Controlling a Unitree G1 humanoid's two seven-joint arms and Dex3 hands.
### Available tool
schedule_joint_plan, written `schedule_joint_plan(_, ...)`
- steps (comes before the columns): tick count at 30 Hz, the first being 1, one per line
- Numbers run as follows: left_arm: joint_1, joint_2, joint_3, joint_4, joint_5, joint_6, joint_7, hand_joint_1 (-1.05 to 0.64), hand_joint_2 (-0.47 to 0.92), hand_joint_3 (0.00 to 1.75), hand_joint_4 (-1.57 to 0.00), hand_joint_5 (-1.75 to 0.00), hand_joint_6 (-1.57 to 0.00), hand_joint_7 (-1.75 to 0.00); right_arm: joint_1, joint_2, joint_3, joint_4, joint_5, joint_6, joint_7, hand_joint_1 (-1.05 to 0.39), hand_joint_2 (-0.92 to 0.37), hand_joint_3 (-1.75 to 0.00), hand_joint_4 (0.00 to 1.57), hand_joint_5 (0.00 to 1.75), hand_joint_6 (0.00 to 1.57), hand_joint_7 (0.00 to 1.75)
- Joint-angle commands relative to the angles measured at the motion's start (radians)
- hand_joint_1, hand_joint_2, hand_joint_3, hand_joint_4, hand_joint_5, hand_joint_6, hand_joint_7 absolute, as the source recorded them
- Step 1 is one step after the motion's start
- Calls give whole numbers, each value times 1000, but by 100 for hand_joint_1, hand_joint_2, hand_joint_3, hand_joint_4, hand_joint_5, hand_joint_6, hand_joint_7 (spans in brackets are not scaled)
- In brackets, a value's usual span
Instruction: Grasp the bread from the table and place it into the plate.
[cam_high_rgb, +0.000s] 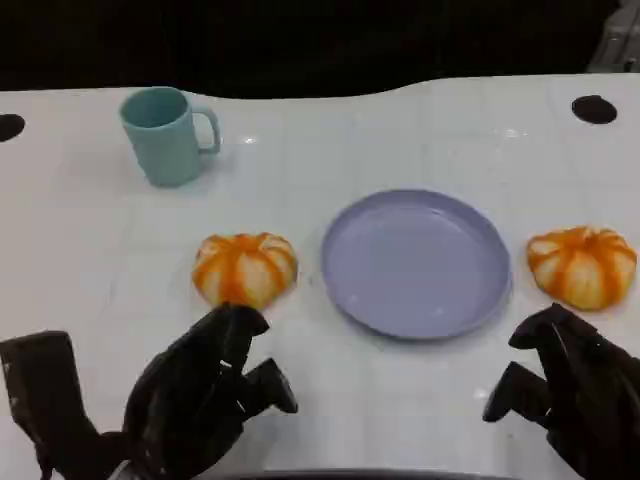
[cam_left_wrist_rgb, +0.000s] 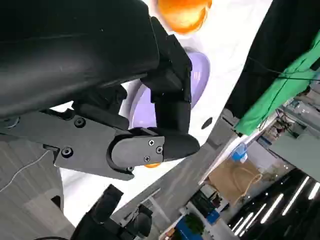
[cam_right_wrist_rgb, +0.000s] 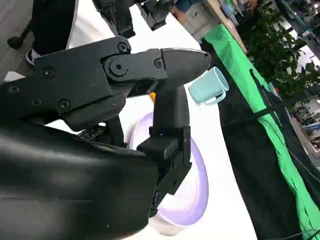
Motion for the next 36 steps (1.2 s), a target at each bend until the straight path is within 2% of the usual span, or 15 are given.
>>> schedule_joint_plan(1, 0, 8, 7, 0, -6, -4, -6, -55, 92, 41, -85, -175, -64, -175, 1, -7, -8, -13, 3, 5, -11, -50, -92, -30, 64, 175, 48, 166)
schedule_joint_plan(11, -2, 13, 4, 5, 1, -7, -10, -55, 92, 41, -84, -175, -63, -175, -1, -12, -9, 2, 2, -16, 10, -51, -92, -28, 64, 175, 49, 166)
schedule_joint_plan(24, -8, 20, -3, 10, 16, -32, -27, -56, 92, 41, -84, -175, -62, -175, -4, -7, -8, -7, 3, 3, -13, -51, -92, -27, 65, 175, 49, 166)
schedule_joint_plan(29, -26, 71, -48, 31, 122, -162, -105, -60, 92, 44, -74, -175, -48, -173, -5, -14, -3, -5, -5, -3, -6, -52, -92, -28, 64, 175, 47, 167)
schedule_joint_plan(30, -35, 86, -66, 39, 179, -227, -108, -60, 92, 44, -73, -175, -48, -173, -6, -15, -4, -4, -4, -2, -5, -52, -92, -28, 64, 175, 47, 167)
schedule_joint_plan(32, -50, 108, -94, 53, 273, -331, -112, -58, 92, 32, -62, -165, -54, -134, -9, -15, -5, -4, -2, 1, -6, -52, -92, -29, 64, 175, 46, 168)
schedule_joint_plan(36, -64, 119, -112, 85, 335, -432, -127, -50, 92, 20, -58, -151, -55, -103, -10, -18, -2, -4, -7, -2, -5, -52, -92, -30, 64, 175, 45, 169)
